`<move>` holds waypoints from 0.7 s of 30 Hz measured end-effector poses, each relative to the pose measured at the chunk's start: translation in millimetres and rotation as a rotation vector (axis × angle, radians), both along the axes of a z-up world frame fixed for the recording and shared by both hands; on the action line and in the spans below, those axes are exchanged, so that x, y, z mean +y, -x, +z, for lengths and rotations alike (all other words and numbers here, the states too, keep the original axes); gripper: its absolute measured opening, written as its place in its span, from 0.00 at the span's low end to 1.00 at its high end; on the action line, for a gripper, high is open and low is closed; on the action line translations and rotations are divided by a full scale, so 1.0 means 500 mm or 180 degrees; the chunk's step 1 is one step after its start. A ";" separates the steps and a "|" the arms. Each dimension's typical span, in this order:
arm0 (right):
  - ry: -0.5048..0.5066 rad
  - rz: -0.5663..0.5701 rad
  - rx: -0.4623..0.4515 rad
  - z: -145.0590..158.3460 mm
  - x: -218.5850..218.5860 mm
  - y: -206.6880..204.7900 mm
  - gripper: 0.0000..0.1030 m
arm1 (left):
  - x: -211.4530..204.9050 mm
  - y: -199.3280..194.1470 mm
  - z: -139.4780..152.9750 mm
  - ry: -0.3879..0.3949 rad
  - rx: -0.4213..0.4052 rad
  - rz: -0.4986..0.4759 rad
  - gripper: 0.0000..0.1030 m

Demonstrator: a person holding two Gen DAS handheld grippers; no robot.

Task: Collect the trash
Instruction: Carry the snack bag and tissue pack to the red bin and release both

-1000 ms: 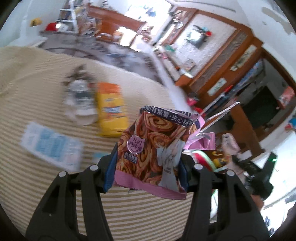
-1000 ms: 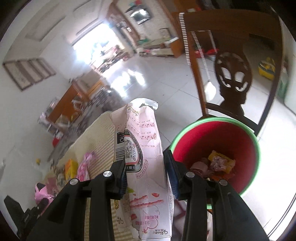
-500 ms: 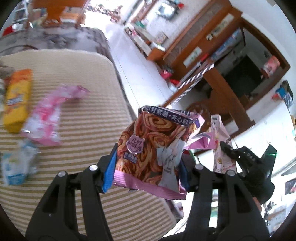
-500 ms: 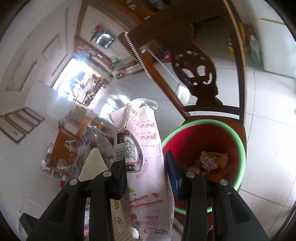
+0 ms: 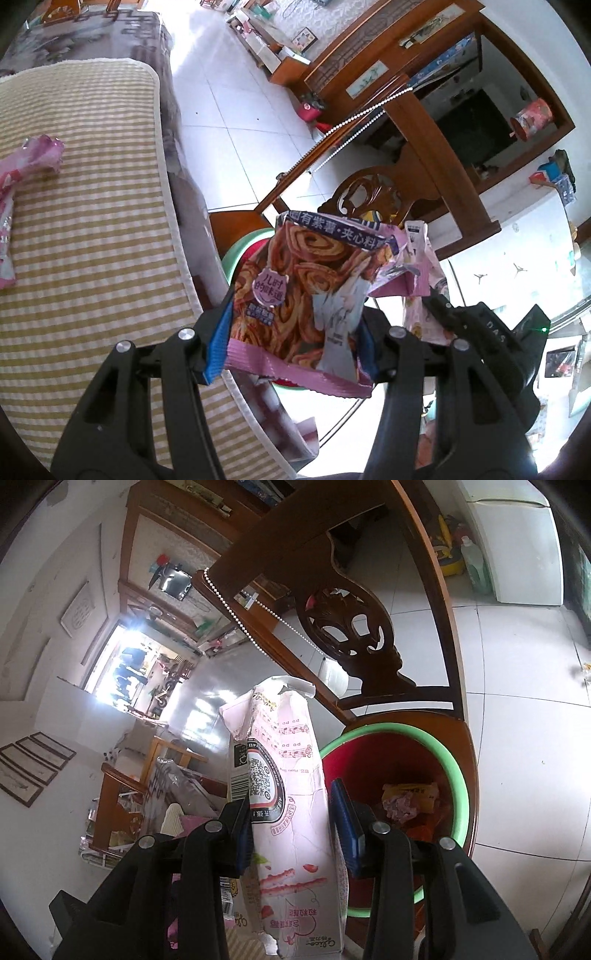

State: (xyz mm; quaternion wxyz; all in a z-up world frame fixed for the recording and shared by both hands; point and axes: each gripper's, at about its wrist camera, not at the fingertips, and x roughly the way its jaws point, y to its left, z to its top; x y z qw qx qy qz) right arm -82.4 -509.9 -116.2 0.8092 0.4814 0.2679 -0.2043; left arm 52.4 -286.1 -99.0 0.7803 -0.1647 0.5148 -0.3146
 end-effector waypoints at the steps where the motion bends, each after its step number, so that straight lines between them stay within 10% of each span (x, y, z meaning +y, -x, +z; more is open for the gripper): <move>1: 0.0007 -0.0002 0.0004 0.000 0.001 -0.001 0.37 | -0.002 -0.001 -0.002 -0.0002 0.0008 -0.0012 0.53; 8: 0.0069 -0.0087 0.0100 -0.002 0.001 -0.005 0.54 | -0.008 -0.003 -0.004 0.0051 0.0037 0.0011 0.82; 21: 0.0412 0.0236 0.0250 0.023 0.050 -0.051 0.65 | 0.211 0.061 0.074 -0.0002 -0.0269 0.0378 0.85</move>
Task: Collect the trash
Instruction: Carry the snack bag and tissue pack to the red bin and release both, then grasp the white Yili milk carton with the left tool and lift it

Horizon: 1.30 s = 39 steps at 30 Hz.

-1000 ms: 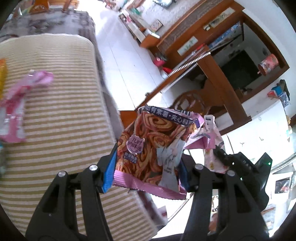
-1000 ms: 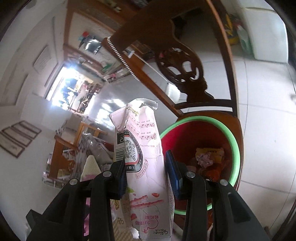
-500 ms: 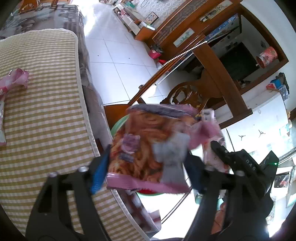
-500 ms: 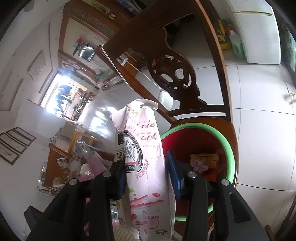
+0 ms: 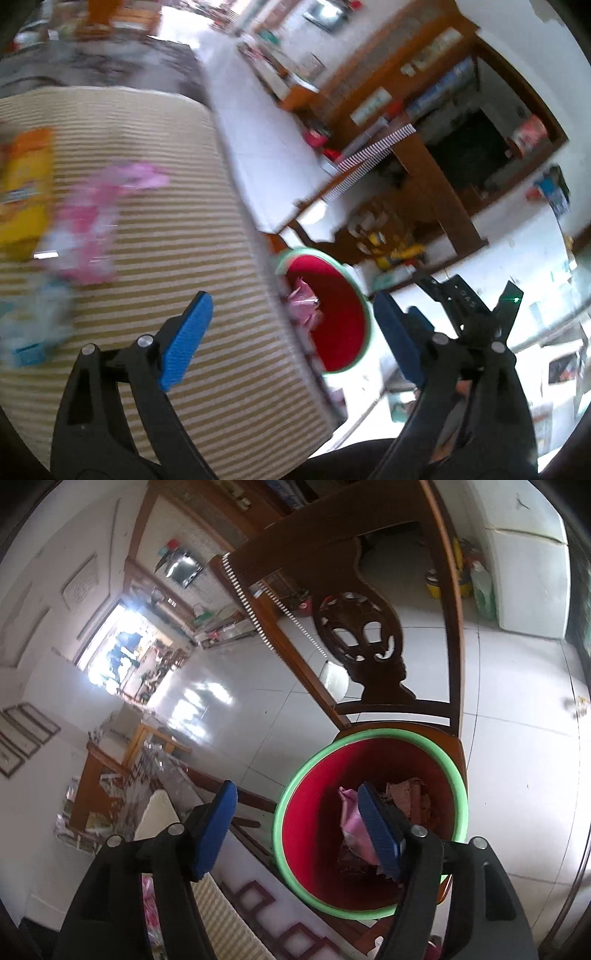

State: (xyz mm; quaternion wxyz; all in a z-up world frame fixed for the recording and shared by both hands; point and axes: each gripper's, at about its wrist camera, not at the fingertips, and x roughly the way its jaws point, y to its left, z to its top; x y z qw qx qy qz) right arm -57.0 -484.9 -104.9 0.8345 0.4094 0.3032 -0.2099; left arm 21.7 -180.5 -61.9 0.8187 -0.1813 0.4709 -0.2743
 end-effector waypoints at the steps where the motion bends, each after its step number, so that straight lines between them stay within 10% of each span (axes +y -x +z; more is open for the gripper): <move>1: 0.0027 0.0053 0.0021 0.001 0.007 -0.006 0.65 | 0.039 0.007 0.009 -0.0148 -0.0024 0.0134 0.85; 6: 0.0063 0.0272 0.0101 0.001 0.043 -0.029 0.69 | 0.193 0.018 0.069 -0.0969 -0.0425 0.0341 0.85; 10: 0.0083 0.0355 0.0146 0.002 0.068 -0.043 0.69 | 0.263 0.008 0.102 -0.1765 -0.0771 -0.0141 0.89; 19: 0.0004 0.0564 0.0178 -0.004 0.113 -0.073 0.69 | 0.364 -0.060 -0.048 -0.2672 -0.0015 -0.1276 0.89; 28: -0.0146 0.0564 0.0167 -0.013 0.108 -0.072 0.70 | 0.348 -0.039 -0.137 -0.2929 0.0048 -0.1907 0.89; 39: -0.0182 0.0640 0.0163 -0.015 0.115 -0.076 0.70 | 0.333 -0.087 -0.161 -0.3263 0.0090 -0.1796 0.81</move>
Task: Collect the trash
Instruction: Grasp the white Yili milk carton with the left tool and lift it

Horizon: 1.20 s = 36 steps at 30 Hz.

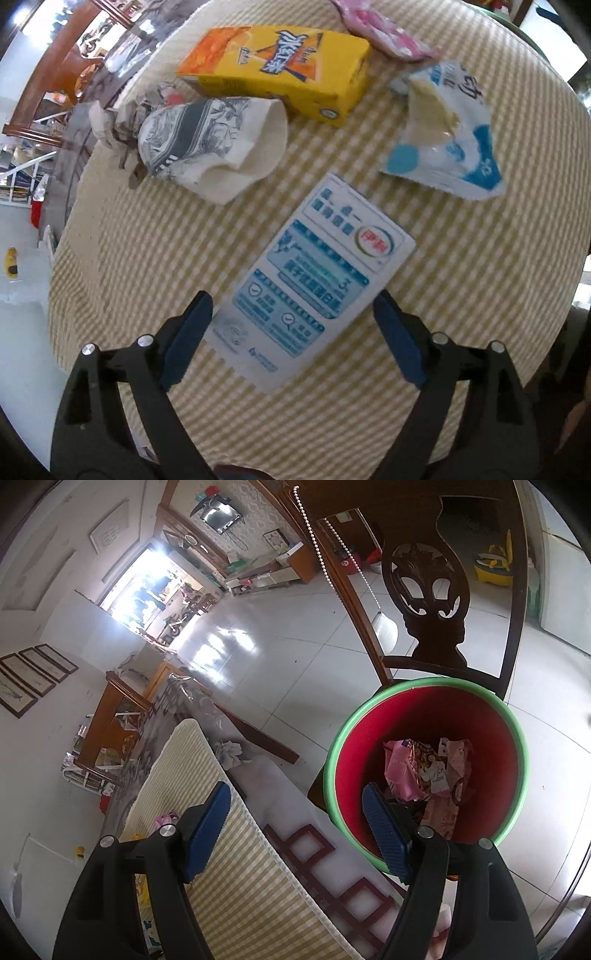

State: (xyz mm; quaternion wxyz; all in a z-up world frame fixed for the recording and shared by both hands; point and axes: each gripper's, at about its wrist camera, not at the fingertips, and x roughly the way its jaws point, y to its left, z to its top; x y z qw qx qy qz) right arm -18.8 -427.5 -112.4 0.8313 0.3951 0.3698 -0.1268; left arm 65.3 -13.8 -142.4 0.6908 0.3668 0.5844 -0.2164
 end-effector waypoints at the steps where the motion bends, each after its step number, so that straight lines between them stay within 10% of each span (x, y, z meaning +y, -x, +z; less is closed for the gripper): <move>1: 0.0000 0.0000 0.0003 0.000 0.000 0.000 0.70 | 0.002 -0.002 0.003 0.0036 0.0001 0.0023 0.77; 6: -0.0051 0.0026 0.0031 -0.005 0.004 -0.002 0.70 | 0.032 -0.013 0.041 0.0577 0.0055 0.0466 0.57; 13: 0.0006 0.0104 0.0082 -0.004 0.019 -0.007 0.70 | 0.078 -0.007 0.078 0.1565 0.0193 0.1390 0.54; 29: 0.0164 0.0328 0.0187 -0.004 0.061 -0.025 0.70 | -0.020 0.045 0.047 0.1122 0.0051 0.1426 0.52; 36: 0.0282 0.0564 0.0300 -0.009 0.091 -0.036 0.71 | 0.049 0.111 0.159 0.2402 -0.0196 0.2117 0.50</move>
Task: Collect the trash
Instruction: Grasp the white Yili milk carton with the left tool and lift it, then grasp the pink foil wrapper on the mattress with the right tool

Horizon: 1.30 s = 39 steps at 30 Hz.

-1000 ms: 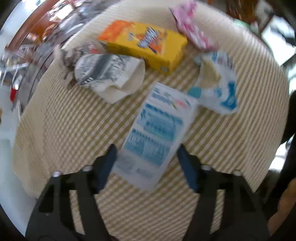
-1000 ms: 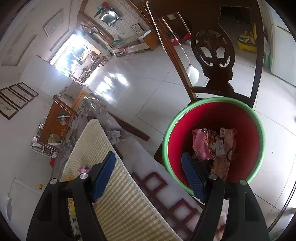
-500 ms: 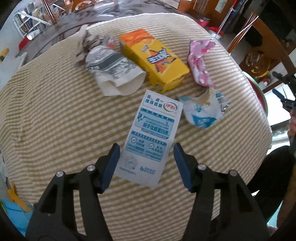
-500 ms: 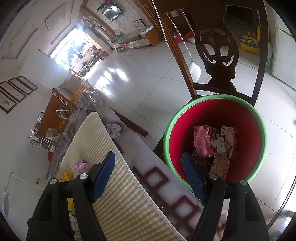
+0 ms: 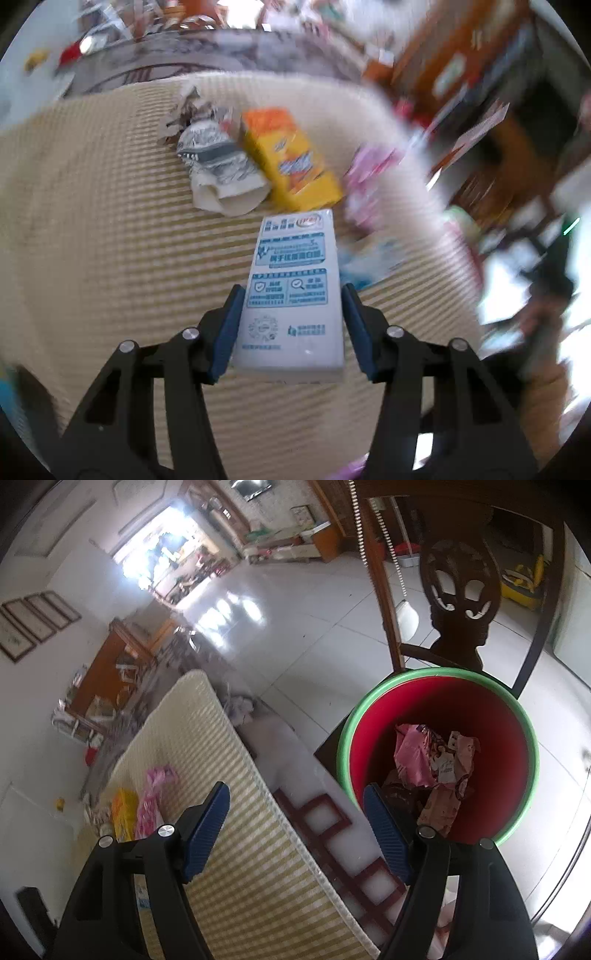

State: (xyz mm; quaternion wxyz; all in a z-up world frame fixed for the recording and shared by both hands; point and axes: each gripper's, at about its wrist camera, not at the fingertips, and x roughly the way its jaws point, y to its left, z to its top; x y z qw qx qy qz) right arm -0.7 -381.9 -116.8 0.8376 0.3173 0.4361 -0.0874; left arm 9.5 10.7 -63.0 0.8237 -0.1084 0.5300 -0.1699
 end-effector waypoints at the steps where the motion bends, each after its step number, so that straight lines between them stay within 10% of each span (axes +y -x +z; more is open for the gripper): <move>1: 0.0017 0.0039 0.0013 -0.001 0.006 -0.002 0.71 | 0.009 0.014 0.007 0.0154 -0.0049 0.0097 0.50; 7: 0.0232 0.0300 0.0039 0.003 0.064 -0.014 0.71 | 0.031 0.087 0.015 0.0437 -0.0342 0.0664 0.50; 21: 0.0229 0.1008 -0.0085 0.037 0.249 -0.128 0.71 | -0.020 0.061 -0.074 -0.0109 0.0028 0.0417 0.69; 36: 0.0346 0.1254 0.0484 -0.041 0.429 -0.302 0.70 | -0.041 0.060 -0.088 -0.0170 0.0043 0.0285 0.71; 39: 0.0439 0.1347 0.0618 -0.062 0.439 -0.312 0.52 | -0.042 0.059 -0.091 -0.0164 0.0060 0.0277 0.71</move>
